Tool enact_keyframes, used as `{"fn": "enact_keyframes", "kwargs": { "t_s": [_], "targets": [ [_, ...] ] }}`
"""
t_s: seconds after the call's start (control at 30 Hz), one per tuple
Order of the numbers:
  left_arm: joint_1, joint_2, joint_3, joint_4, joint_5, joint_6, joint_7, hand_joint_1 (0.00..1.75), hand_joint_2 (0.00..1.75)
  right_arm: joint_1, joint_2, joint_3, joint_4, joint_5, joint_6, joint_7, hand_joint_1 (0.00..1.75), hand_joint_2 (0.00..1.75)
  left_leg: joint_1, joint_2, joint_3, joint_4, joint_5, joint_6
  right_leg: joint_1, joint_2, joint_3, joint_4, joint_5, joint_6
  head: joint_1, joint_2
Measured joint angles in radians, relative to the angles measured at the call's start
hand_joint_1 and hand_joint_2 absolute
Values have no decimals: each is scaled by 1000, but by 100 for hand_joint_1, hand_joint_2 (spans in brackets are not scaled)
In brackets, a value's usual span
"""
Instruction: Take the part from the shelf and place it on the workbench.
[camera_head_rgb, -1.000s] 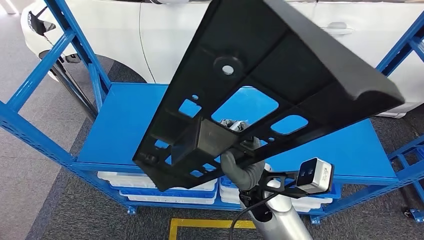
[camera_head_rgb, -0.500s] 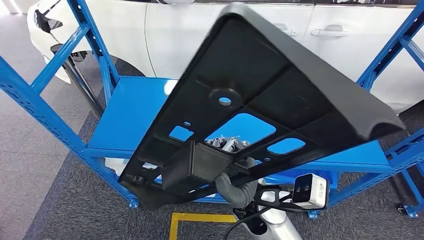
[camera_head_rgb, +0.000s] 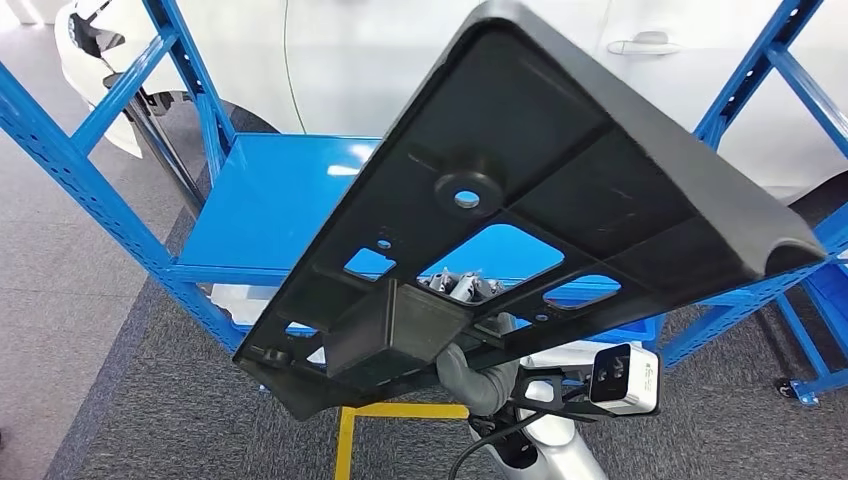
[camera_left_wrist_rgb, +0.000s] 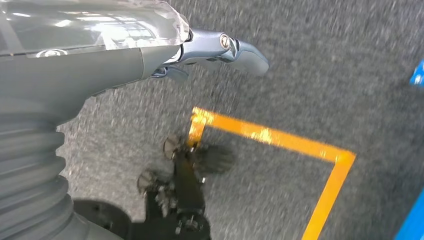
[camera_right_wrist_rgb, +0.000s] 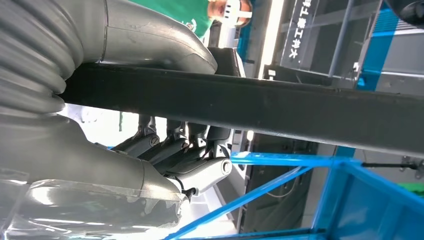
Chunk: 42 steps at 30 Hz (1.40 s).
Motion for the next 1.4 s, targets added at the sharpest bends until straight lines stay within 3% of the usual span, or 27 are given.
{"fn": "enact_keyframes", "kwargs": {
  "t_s": [0.1,0.13,0.17,0.2,0.27,0.33,0.37,0.4,0.47,0.5,0.53,0.6,0.63,0.67,0.7,0.73,0.8,0.87,0.9,1.0,1.03,1.1,1.17,1.23,1.27,1.33,1.4],
  "targets": [
    [1,1,-1,0,0,2,7,0,175,-4,-2,0,4,-1,1,3,136,175,4,-1,-44,160,-143,-12,-1,-4,-41,-3,37,-11,0,0],
    [2,1,-1,0,0,3,8,0,175,-5,-3,0,6,-1,1,3,136,175,5,-1,-55,221,-170,-16,0,-4,-57,-1,49,-10,0,0],
    [2,2,-1,0,0,3,10,0,175,-5,-5,0,7,-1,1,4,136,175,5,-1,-54,259,-172,-19,0,-5,-73,2,59,-9,0,0],
    [3,2,-1,0,0,3,12,0,175,-5,-8,0,9,-1,1,4,136,175,5,-1,-38,266,-152,-20,0,-5,-90,6,69,-7,0,0],
    [3,2,-1,0,-1,3,15,0,175,-6,-12,0,10,1,0,5,136,175,7,-1,48,175,-101,-21,-2,-6,-124,20,87,-1,0,0],
    [1,3,-1,0,-2,3,17,0,175,-7,-15,0,11,2,0,4,136,175,5,-3,148,34,-106,-15,0,-6,-148,35,101,9,0,0],
    [1,4,-1,0,-4,3,17,0,175,-8,-16,0,11,3,1,3,136,175,3,-5,173,-10,-118,-9,1,-6,-153,38,108,15,0,0],
    [1,4,-1,0,-5,3,18,0,175,-9,-17,-1,11,4,1,2,136,175,0,-6,179,-28,-125,-2,1,-6,-155,39,116,20,0,0],
    [4,4,-1,1,-6,3,19,0,175,-10,-20,0,12,6,3,-3,136,175,1,-5,159,-29,-108,14,-1,-3,-164,39,126,32,0,0],
    [4,3,-1,1,-6,3,20,0,175,-10,-22,0,12,8,3,-6,136,175,2,-2,148,-29,-95,22,-2,-1,-173,51,107,38,0,0],
    [4,3,-1,2,-6,3,20,0,175,-10,-24,0,12,10,4,-8,136,175,4,0,133,-30,-81,29,-3,2,-187,80,68,43,0,0],
    [4,3,-1,2,-6,3,20,0,175,-10,-27,0,12,13,5,-9,136,175,4,3,100,-29,-53,36,-8,3,-219,199,-44,52,0,0],
    [4,3,-1,2,-6,4,20,0,175,-10,-29,0,13,14,5,-9,136,175,3,3,82,-28,-39,36,-10,3,-229,267,-81,55,0,0],
    [4,3,0,2,-6,4,20,0,175,-10,-31,0,13,15,5,-10,136,175,2,4,64,-26,-26,36,-11,3,-230,319,-93,56,0,0],
    [4,3,0,2,-7,4,20,0,175,-10,-32,0,13,16,5,-10,136,175,1,4,47,-24,-14,35,-11,3,-215,336,-80,56,0,0],
    [4,3,0,2,-7,4,20,0,175,-10,-33,0,13,17,4,-10,136,175,0,4,31,-23,-3,34,-10,3,-183,318,-54,53,0,0],
    [4,2,-1,2,-9,4,20,0,175,-13,-35,0,12,19,3,-9,136,175,-3,3,6,-20,17,29,-6,3,-68,183,-25,39,0,0],
    [3,1,-1,2,-10,3,20,0,175,-18,-35,0,11,20,3,-9,136,175,-5,2,-5,-19,32,21,1,2,29,45,-46,25,0,0],
    [2,0,-1,2,-11,3,20,0,175,-20,-35,0,11,20,4,-8,136,175,-5,2,-6,-20,38,16,4,1,50,10,-59,21,0,0],
    [3,3,0,2,-11,19,29,0,175,-24,-36,0,12,20,8,-8,136,175,-1,3,-6,-28,54,1,5,-1,44,-4,-44,7,0,0],
    [4,4,0,3,-13,30,37,0,175,-25,-36,0,12,19,8,-7,136,175,0,2,-13,-20,45,-3,2,-2,39,-9,-32,0,0,0],
    [6,7,-1,3,-19,52,56,0,175,-26,-36,1,15,18,4,-8,136,175,2,1,-44,51,-23,-12,-3,-5,23,-18,-7,-9,0,0],
    [10,10,-1,3,-23,67,70,0,175,-24,-38,1,20,19,-2,-9,136,175,3,1,-88,186,-109,-22,-2,-6,0,-17,11,-12,0,0],
    [12,13,-1,3,-25,72,76,0,175,-22,-40,1,27,19,-3,-10,136,175,4,1,-92,258,-126,-28,-2,-7,-23,-9,23,-10,0,0],
    [13,14,-1,3,-25,72,77,0,175,-21,-41,1,30,19,-3,-11,136,175,5,1,-63,233,-108,-29,-3,-7,-33,-3,26,-8,0,0],
    [13,15,-1,3,-25,74,80,0,175,-20,-42,1,33,19,-3,-12,136,175,7,2,39,92,-75,-28,-3,-7,-48,12,28,-2,0,0],
    [12,16,-1,3,-28,81,87,0,175,-21,-42,0,36,20,-5,-14,136,175,4,-1,104,-7,-63,-16,-1,-7,-57,24,30,6,0,0]
  ]
}}
